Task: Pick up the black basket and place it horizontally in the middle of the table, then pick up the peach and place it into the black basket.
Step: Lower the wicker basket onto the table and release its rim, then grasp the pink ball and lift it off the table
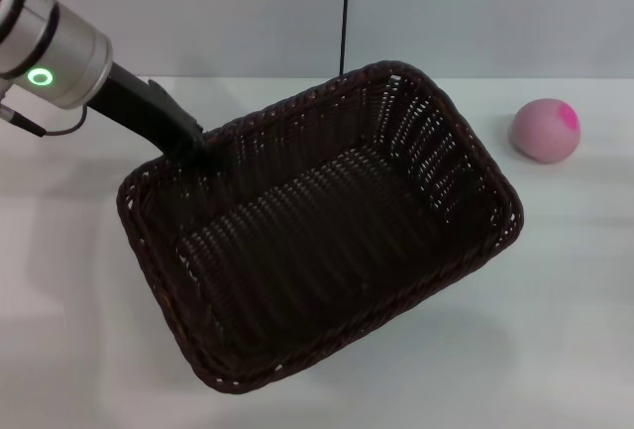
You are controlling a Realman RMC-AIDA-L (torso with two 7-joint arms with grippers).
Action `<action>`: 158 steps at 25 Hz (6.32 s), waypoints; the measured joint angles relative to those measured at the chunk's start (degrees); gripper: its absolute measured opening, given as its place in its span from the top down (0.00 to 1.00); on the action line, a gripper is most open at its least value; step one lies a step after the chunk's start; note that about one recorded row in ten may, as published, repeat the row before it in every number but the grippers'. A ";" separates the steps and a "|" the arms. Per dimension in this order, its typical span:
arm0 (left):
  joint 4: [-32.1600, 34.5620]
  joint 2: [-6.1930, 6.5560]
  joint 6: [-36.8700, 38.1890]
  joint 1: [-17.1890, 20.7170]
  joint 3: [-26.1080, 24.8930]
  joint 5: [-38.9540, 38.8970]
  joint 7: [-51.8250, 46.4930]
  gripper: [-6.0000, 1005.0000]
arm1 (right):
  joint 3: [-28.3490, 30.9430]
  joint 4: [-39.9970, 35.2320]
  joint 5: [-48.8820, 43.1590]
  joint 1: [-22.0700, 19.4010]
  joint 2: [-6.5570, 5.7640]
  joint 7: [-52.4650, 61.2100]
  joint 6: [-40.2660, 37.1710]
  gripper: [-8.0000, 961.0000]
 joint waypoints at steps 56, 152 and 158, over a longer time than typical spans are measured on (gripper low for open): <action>-12.74 0.15 -3.02 -6.88 -5.76 -11.93 26.37 0.81 | 0.02 1.84 0.01 -0.64 -0.01 1.73 0.75 0.53; -51.46 -0.70 -15.80 20.78 -0.51 -99.44 66.00 0.19 | -38.60 -43.26 -79.43 22.61 -6.27 60.29 0.09 0.58; -51.47 -0.73 -15.81 20.40 -0.49 -99.45 65.93 0.19 | -41.85 -39.88 -79.49 23.25 -5.08 59.89 5.58 0.58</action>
